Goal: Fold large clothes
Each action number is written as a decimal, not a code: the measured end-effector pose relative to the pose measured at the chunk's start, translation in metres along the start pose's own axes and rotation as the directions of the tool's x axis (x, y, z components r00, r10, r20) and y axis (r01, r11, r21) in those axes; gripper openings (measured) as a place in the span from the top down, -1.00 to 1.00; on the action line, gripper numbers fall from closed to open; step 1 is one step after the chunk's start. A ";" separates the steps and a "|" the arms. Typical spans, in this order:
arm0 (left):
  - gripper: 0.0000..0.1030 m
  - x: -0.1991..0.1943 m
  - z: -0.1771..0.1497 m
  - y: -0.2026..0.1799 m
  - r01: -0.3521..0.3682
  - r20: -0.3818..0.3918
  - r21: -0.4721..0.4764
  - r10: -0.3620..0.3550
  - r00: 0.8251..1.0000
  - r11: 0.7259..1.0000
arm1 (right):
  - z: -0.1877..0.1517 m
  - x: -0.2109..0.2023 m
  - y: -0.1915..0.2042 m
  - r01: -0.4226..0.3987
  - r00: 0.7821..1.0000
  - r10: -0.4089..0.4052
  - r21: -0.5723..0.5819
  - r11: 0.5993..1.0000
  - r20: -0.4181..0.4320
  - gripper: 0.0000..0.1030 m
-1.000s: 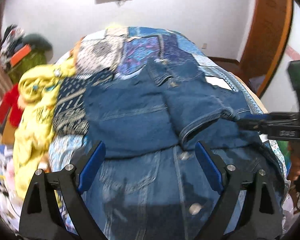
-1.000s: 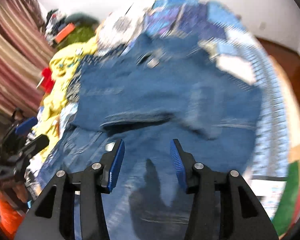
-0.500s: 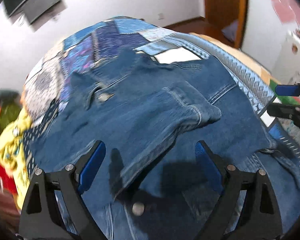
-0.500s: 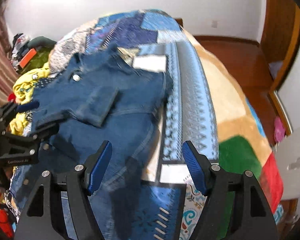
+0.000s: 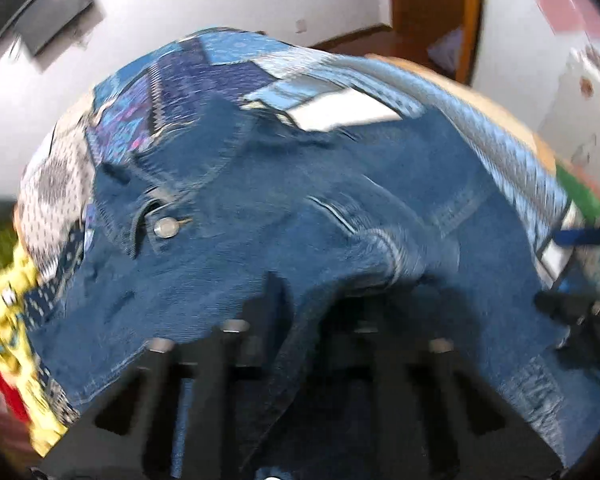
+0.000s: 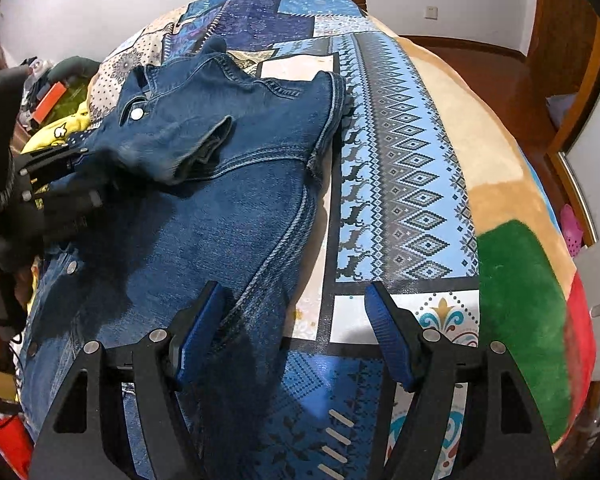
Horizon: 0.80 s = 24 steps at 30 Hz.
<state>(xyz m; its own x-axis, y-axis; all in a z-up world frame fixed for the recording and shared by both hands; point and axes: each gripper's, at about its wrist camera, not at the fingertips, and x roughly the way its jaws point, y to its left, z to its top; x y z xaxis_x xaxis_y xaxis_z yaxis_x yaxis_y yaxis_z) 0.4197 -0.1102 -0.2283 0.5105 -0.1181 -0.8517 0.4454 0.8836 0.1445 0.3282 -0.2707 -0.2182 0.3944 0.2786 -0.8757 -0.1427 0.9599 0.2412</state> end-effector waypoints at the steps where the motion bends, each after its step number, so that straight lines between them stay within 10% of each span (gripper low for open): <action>1: 0.84 -0.006 0.002 0.013 0.035 0.013 -0.058 -0.034 0.999 0.998 | 0.001 -0.001 0.001 0.001 1.000 -0.001 -0.003 1.000 0.000 -0.35; 13: 0.89 -0.109 -0.038 0.131 0.039 0.230 -0.370 0.051 0.972 0.928 | 0.032 -0.004 0.027 0.056 0.997 -0.053 -0.061 0.997 0.060 -0.35; 20: 0.89 -0.097 -0.107 0.182 0.001 0.149 -0.514 0.089 0.985 0.858 | 0.031 0.028 0.038 0.071 0.997 -0.074 -0.079 0.994 -0.035 -0.40; 24: 0.87 -0.069 -0.153 0.196 0.061 0.094 -0.600 -0.006 0.996 0.798 | 0.031 0.027 0.040 0.080 0.996 -0.083 -0.079 0.994 -0.040 -0.42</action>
<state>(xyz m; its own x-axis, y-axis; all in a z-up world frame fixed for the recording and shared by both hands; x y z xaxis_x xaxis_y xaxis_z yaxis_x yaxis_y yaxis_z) 0.3590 0.1405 -0.2179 0.5743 -0.1654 -0.8018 -0.0547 0.9694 -0.2392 0.3616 -0.2241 -0.2187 0.3682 0.1965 -0.9087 -0.1824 0.9737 0.1366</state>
